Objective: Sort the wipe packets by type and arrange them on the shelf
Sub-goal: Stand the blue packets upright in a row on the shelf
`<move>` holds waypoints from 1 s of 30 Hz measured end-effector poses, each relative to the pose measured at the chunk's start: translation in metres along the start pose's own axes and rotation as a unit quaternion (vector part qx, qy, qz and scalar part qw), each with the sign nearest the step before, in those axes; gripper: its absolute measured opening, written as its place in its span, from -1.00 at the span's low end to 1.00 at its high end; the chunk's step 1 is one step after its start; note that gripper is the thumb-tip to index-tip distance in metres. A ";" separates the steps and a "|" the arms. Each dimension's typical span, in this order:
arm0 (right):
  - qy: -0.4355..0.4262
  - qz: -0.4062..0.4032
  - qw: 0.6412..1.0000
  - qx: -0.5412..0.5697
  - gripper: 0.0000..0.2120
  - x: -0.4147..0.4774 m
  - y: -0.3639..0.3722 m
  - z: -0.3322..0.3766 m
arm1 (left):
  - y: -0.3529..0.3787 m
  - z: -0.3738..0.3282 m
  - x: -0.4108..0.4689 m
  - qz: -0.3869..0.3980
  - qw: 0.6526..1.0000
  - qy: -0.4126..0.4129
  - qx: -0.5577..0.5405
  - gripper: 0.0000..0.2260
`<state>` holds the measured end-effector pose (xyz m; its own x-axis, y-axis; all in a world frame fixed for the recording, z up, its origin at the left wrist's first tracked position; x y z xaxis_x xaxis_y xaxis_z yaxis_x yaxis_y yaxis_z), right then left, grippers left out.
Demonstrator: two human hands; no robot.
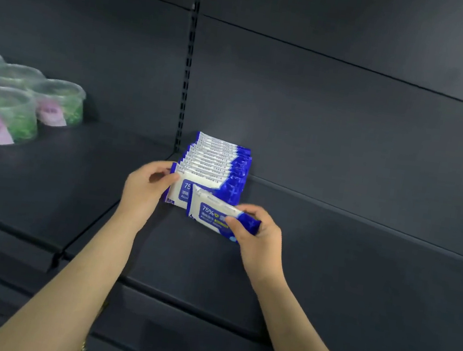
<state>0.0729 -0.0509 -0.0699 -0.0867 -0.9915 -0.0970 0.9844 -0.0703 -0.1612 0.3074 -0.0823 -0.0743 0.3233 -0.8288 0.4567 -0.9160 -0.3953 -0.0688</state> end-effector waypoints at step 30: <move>-0.027 -0.084 0.985 -0.150 -0.54 0.031 0.032 -0.011 | -0.005 -0.001 -0.017 0.079 0.993 0.005 0.092 -0.59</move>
<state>0.1001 -0.0830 -0.0887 -0.2277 -0.9737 0.0063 0.8673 -0.2057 -0.4533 0.3057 -0.0659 -0.0808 0.1751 -0.8830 0.4355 -0.8963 -0.3260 -0.3006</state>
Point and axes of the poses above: each hand's wrist, its own x-axis towards the middle knuckle, its own y-axis out of the palm, z = x × y, the point moved 4 cm from there along x, towards the middle knuckle, and after that the axes turned 15 degrees about y, right-handed, at the moved point
